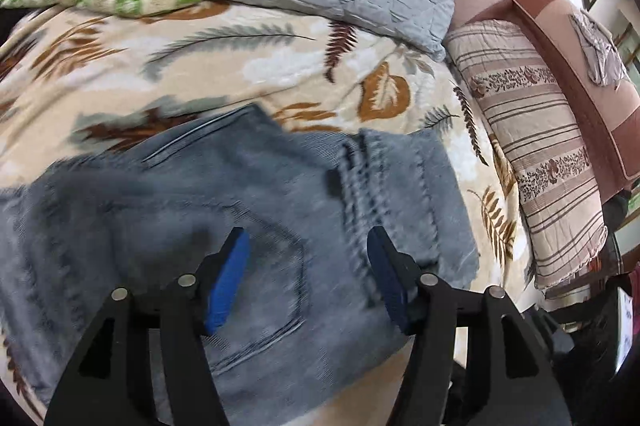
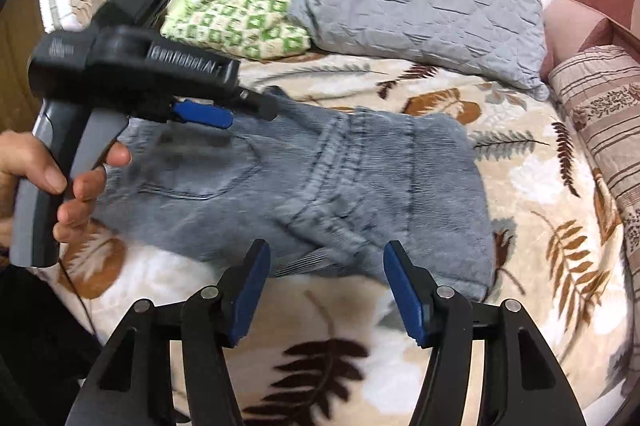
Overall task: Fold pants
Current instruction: 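Open both tools to release the cuff on the folded jeans, then move the left tool to the waistband edge and close on it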
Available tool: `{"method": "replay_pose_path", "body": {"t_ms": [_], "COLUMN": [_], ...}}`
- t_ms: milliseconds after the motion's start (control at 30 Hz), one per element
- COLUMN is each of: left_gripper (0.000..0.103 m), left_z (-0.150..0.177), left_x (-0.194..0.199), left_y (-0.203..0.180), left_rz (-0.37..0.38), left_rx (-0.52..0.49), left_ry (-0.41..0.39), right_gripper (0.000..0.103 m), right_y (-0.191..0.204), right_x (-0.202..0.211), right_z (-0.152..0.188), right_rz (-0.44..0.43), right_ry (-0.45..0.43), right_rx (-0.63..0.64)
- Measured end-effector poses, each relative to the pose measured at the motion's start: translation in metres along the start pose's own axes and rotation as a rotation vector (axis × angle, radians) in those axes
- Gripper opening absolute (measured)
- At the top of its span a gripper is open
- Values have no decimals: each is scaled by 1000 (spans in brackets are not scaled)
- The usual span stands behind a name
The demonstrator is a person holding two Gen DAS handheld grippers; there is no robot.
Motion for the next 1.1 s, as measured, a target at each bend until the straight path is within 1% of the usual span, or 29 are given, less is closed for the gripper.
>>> {"method": "replay_pose_path", "body": {"t_ms": [67,200,367,533,667,767,833,900,967,1033,1100], "left_gripper": [60,60,61,62,63,63,64,69,70,70,72], "left_z": [8,19,27,33,36,35,35,33,30,30,31], "left_x": [8,19,32,53,71,85,92,94,91,88,85], "left_y": [11,26,39,58,79,101,118,138,161,184,205], "left_rz": [-10,-58,-78,-82,-126,-153,-156,-152,-177,-196,-193], "left_rx": [12,12,16,51,69,106,142,182,230,284,345], "left_ry": [-13,-37,-52,-75,-91,-104,-108,-107,-85,-74,-88], "right_gripper": [61,61,61,61,61,61,62,63,66,73,76], "right_y": [11,34,59,79,101,121,134,150,169,190,211], "right_x": [3,6,4,-1,-8,-14,-17,-21,-26,-32,-38], "right_z": [-1,-4,-10,-14,-16,-17,-19,-21,-22,-22,-21], "right_rz": [-14,-37,-65,-97,-126,-158,-178,-194,-208,-216,-211], "right_ry": [-10,-21,-27,-34,-37,-40,-45,-43,-48,-55,-61], "right_rx": [23,75,119,139,177,214,240,272,316,370,434]}}
Point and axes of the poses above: each gripper's, at about its wrist camera, not at the fingertips, and x roughly against the way its jaws point, y to its left, z to its underside, the point moved 2 cm from there along -x, roughly the way its jaws point, and after that the axes turned 7 degrees about y, right-handed, at the moved point
